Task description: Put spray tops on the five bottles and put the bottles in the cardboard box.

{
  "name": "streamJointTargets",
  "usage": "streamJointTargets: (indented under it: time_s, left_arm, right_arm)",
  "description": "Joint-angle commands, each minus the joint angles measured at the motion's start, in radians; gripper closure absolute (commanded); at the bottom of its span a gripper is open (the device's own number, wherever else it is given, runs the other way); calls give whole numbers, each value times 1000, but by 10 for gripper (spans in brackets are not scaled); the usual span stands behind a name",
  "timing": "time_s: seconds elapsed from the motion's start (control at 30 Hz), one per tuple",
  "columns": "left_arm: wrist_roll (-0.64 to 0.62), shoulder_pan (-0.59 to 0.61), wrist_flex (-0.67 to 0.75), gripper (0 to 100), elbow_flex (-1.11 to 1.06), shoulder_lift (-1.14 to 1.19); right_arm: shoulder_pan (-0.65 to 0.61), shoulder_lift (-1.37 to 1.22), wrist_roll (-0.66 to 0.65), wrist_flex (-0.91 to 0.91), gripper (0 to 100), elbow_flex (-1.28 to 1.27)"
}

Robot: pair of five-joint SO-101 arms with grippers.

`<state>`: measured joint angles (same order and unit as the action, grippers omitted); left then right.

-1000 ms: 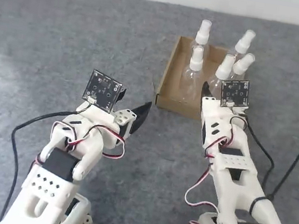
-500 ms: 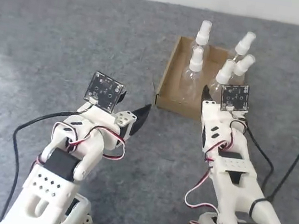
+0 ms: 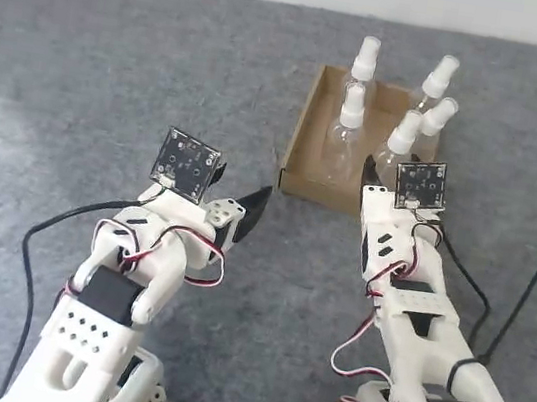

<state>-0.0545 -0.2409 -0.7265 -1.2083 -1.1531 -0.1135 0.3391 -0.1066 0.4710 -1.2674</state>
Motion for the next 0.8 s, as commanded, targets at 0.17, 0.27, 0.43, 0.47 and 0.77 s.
streamJointTargets:
  time_s: [0.17, 0.27, 0.43, 0.47, 0.77]
  left_arm:
    - [6, 6, 29, 772, 12, -14]
    - [6, 6, 29, 772, 12, -14]
    - [8, 6, 29, 772, 12, -14]
    - [8, 6, 29, 772, 12, -14]
    - [8, 6, 31, 772, 12, -14]
  right_arm:
    - [-10, 10, -5, 22, 893, -20]
    - [-12, 10, -2, 22, 837, -20]
    - [-25, 10, -5, 22, 821, -21]
    - [-30, 10, -6, 22, 821, -25]
    - [-38, 21, -6, 30, 821, -48]
